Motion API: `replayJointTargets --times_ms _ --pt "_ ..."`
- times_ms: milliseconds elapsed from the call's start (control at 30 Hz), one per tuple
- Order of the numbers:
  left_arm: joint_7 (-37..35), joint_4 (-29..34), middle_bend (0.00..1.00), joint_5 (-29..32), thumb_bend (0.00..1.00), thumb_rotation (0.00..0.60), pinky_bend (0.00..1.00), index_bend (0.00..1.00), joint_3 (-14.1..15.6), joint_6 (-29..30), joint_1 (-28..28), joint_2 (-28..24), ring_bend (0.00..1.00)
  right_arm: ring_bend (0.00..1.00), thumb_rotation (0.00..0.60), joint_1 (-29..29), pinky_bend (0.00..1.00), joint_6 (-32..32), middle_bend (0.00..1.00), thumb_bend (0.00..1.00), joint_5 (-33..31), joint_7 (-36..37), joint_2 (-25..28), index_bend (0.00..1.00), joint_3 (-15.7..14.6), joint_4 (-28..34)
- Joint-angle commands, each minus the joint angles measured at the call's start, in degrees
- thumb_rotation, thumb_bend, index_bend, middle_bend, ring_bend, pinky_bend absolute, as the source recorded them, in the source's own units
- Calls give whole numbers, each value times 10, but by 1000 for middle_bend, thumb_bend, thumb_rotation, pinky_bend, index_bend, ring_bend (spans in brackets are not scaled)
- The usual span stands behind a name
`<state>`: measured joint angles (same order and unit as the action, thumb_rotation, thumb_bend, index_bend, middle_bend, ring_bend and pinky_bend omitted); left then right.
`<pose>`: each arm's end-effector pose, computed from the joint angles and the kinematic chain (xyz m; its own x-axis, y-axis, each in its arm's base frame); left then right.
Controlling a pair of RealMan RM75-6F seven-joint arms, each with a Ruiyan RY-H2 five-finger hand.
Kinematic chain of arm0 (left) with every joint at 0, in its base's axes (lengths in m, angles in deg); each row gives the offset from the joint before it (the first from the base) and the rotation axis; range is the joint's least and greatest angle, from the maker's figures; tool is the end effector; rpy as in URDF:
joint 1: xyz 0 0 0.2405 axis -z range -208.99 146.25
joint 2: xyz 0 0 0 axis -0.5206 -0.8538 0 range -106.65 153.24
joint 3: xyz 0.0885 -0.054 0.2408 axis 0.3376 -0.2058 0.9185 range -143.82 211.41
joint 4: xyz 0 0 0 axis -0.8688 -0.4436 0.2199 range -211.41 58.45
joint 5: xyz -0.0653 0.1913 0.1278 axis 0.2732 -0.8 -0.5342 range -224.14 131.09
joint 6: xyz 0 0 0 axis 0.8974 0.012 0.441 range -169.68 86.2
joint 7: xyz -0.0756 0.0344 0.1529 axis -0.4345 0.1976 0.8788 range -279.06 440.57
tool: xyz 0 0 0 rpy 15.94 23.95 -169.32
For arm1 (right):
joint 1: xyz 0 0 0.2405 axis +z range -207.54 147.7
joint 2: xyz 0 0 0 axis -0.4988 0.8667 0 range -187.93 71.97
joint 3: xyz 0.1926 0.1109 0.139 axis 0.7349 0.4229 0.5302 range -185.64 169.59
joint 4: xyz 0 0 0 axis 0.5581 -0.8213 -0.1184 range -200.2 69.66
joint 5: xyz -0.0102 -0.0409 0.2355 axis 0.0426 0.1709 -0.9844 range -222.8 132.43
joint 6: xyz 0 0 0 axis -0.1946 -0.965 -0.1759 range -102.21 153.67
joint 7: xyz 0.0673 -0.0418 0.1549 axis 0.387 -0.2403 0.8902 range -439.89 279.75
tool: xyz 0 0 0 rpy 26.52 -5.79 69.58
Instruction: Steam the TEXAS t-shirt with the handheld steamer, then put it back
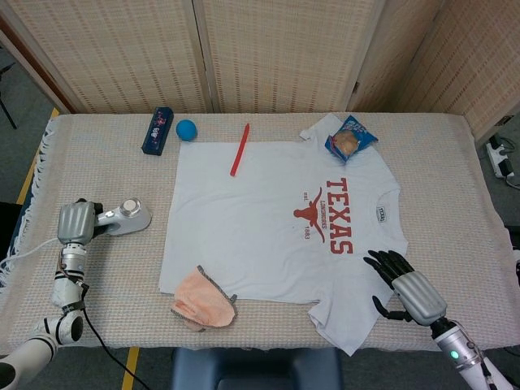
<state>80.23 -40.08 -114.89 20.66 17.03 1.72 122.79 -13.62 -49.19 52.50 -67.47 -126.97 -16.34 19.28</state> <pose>-0.3543 0.4327 0.0338 0.5374 0.0249 0.8430 0.8388 0.0882 -0.5373 -0.3099 -0.2192 0.0500 0.3458 -0.3324 0.8775 -0.9150 -0.3266 0.2369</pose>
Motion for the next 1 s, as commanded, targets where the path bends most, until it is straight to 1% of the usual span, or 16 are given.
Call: replayJointTargets --times_ms 33,100,167,300,333,500,633,700,800,933,1000 --pt "24 40 0 22 79 600 112 0 -12 -14 -6 -14 0 0 316 -2 0 -2 23 506 0 2 1 0 1 -1" --pt "31 62 0 29 17 600 40 0 -16 -21 -9 -25 0 0 315 -3 0 -2 23 506 0 4 1 0 1 -2" --pt "40 82 0 35 0 574 5 0 -16 -31 -11 -38 0 0 316 -4 0 -2 24 507 0 5 0 0 2 -4" --pt "41 102 0 44 0 448 0 0 -22 -30 -16 -51 0 0 318 -5 0 -2 24 506 0 6 0 0 3 -4" --pt "43 101 0 44 0 427 0 0 -23 -27 -17 -52 0 0 319 -6 0 -3 24 507 0 6 0 0 3 -4" --pt "61 98 0 59 0 410 0 0 -25 -32 -20 -55 0 0 318 -6 0 -3 24 508 0 5 1 0 6 -1" --pt "73 106 0 61 0 408 0 0 -21 -36 -24 -64 0 0 316 -7 0 -4 24 507 1 1 3 0 7 3" --pt "70 123 0 53 0 434 0 0 -17 -30 -29 -76 0 0 318 -8 0 -5 24 506 0 0 5 0 8 5" --pt "63 164 0 36 0 457 0 0 -1 -31 -40 -107 0 0 318 -10 0 -8 24 507 -2 -2 8 0 11 8" --pt "46 237 0 25 0 472 3 0 6 -19 -58 -155 0 0 319 -13 0 -14 24 506 -5 -4 15 0 15 14" --pt "35 273 0 24 0 542 25 0 1 2 -71 -174 0 0 318 -16 0 -17 25 504 -10 -8 23 0 18 20"
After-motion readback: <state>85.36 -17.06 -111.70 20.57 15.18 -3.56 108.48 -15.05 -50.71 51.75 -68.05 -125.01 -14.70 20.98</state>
